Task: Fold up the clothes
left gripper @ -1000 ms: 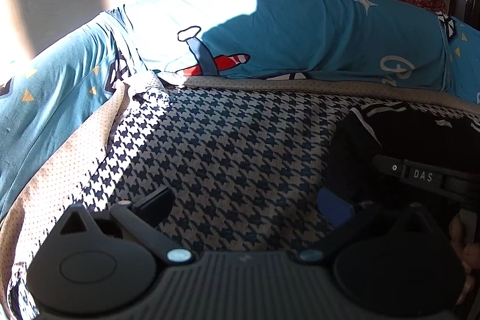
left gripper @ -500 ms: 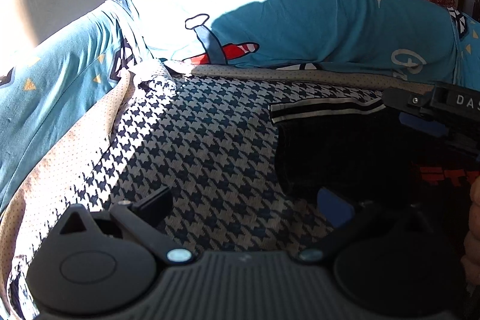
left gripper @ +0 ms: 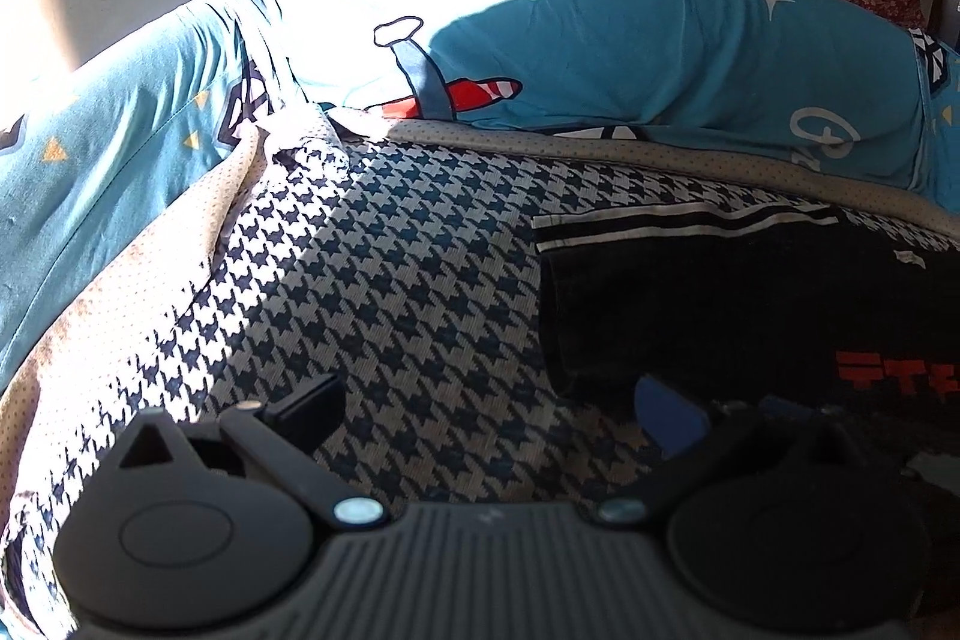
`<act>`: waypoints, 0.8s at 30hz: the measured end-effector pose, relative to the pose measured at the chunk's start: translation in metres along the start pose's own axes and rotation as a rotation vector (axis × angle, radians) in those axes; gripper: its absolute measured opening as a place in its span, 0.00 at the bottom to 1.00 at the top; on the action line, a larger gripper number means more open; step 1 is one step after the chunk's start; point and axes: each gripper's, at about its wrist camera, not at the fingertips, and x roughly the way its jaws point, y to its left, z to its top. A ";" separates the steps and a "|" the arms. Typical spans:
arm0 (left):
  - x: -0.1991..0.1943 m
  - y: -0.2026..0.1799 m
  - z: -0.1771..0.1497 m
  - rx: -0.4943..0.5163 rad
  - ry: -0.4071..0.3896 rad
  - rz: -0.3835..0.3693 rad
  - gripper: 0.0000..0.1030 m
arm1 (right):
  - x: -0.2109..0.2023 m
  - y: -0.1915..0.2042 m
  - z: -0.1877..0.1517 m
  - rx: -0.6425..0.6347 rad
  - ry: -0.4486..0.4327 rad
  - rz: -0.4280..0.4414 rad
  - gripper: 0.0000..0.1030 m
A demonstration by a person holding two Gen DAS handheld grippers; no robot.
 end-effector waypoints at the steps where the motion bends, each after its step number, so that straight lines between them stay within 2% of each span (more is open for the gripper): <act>1: 0.000 -0.001 0.000 -0.002 0.000 -0.001 1.00 | 0.000 0.006 -0.007 -0.030 0.006 0.010 0.40; 2: 0.000 -0.002 0.001 -0.003 -0.001 -0.001 1.00 | -0.001 0.012 -0.013 -0.061 0.011 0.020 0.41; 6: 0.001 -0.007 0.004 -0.019 -0.004 0.004 1.00 | -0.005 0.028 -0.027 -0.095 0.086 0.165 0.41; 10: 0.003 -0.014 0.005 -0.029 -0.003 0.003 1.00 | -0.016 0.032 -0.032 -0.172 0.116 0.182 0.41; 13: 0.006 -0.025 0.003 -0.021 0.007 -0.008 1.00 | -0.028 0.020 -0.029 -0.156 0.144 0.220 0.40; 16: 0.007 -0.038 0.000 -0.007 0.017 -0.029 1.00 | -0.044 0.003 -0.022 -0.162 0.103 0.167 0.40; 24: 0.013 -0.074 -0.004 0.028 0.050 -0.078 1.00 | -0.073 -0.069 0.007 -0.056 -0.041 -0.044 0.38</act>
